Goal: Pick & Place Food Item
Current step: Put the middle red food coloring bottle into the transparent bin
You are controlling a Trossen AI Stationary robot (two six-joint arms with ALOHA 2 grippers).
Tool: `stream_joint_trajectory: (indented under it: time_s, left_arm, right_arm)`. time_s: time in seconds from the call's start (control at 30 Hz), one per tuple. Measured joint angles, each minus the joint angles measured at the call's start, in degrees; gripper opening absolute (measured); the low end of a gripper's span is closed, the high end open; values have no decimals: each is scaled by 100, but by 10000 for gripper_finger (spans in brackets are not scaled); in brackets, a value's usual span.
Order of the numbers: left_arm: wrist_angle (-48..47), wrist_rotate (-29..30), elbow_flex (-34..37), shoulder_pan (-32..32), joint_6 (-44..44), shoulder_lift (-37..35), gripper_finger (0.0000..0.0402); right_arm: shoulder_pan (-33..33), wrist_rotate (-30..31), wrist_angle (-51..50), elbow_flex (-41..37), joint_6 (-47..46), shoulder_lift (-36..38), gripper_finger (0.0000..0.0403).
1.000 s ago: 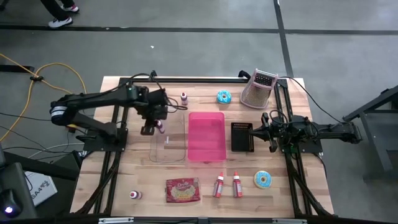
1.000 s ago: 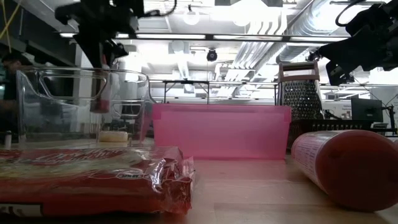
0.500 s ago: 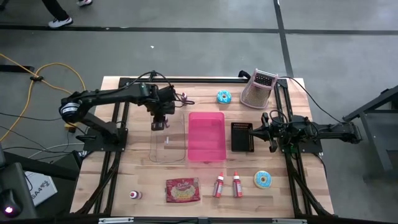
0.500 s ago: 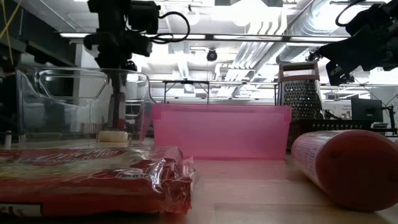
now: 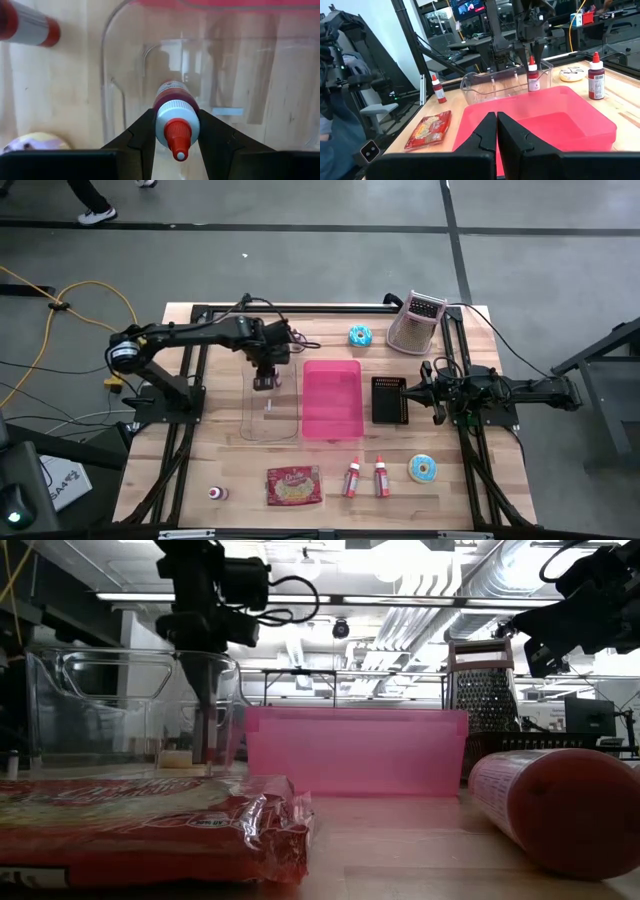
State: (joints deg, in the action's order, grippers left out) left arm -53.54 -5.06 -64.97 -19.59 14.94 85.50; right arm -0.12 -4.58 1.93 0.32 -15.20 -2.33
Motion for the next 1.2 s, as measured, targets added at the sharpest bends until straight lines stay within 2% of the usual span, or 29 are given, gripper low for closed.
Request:
stream_joint_trajectory:
  time_s: [0.43, 1.2]
  left_arm:
    - [92, -66, 0, 0, -122, 54, 136]
    - [79, -145, 0, 0, -37, -127, 141]
  right_arm:
    - [0, 6, 0, 2, 1, 0, 2]
    - [0, 2, 1, 1, 0, 0, 2]
